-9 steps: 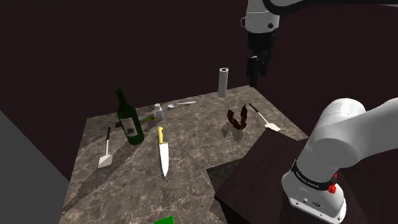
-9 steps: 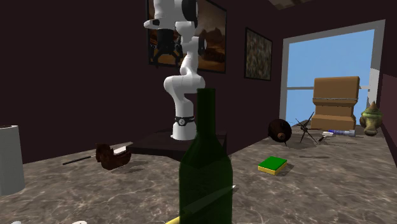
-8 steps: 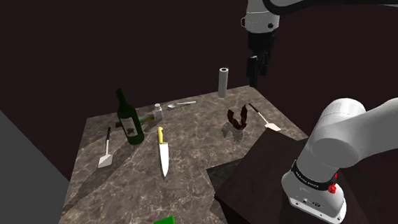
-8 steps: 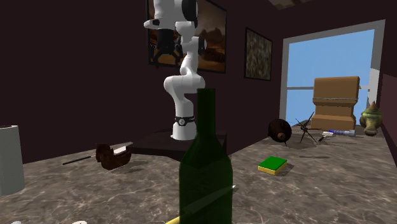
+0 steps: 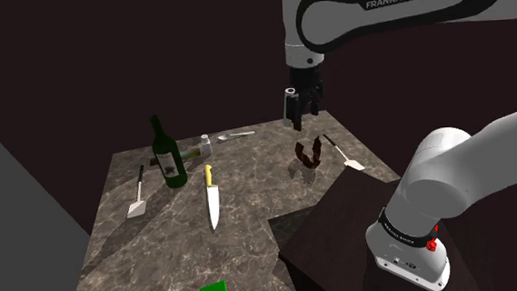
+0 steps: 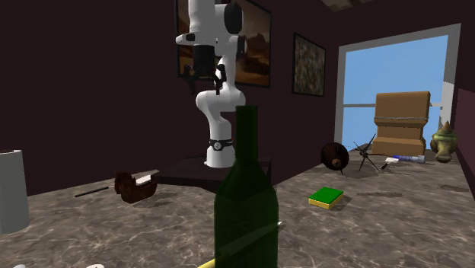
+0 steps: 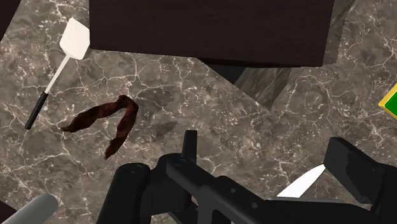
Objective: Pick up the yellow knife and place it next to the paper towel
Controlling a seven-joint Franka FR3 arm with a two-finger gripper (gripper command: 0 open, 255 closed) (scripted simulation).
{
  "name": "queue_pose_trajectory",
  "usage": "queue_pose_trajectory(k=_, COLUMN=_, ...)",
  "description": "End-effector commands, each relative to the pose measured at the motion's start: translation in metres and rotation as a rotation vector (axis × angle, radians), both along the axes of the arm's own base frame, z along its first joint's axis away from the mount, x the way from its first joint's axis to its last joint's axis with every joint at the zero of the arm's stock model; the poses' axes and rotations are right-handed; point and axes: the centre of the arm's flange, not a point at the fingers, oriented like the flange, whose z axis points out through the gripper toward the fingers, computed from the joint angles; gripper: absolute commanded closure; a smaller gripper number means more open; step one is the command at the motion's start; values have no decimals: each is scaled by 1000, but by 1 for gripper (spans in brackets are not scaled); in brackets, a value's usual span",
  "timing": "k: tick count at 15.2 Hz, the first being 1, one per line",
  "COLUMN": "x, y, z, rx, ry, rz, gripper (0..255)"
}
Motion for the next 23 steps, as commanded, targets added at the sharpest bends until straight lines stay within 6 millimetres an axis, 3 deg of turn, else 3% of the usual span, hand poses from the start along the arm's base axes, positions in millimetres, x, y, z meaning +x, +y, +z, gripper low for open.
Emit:
queue_pose_trajectory(k=1, x=17, y=14, z=-19, rx=-1, ry=1, rz=-25, gripper=0)
queue_pose_trajectory(k=12, x=115, y=72, z=-111, rx=-11, ry=14, rz=-155, gripper=0)
queue_pose_trajectory(k=23, x=218, y=116, z=-205, rx=-21, ry=27, rz=-285, gripper=0)
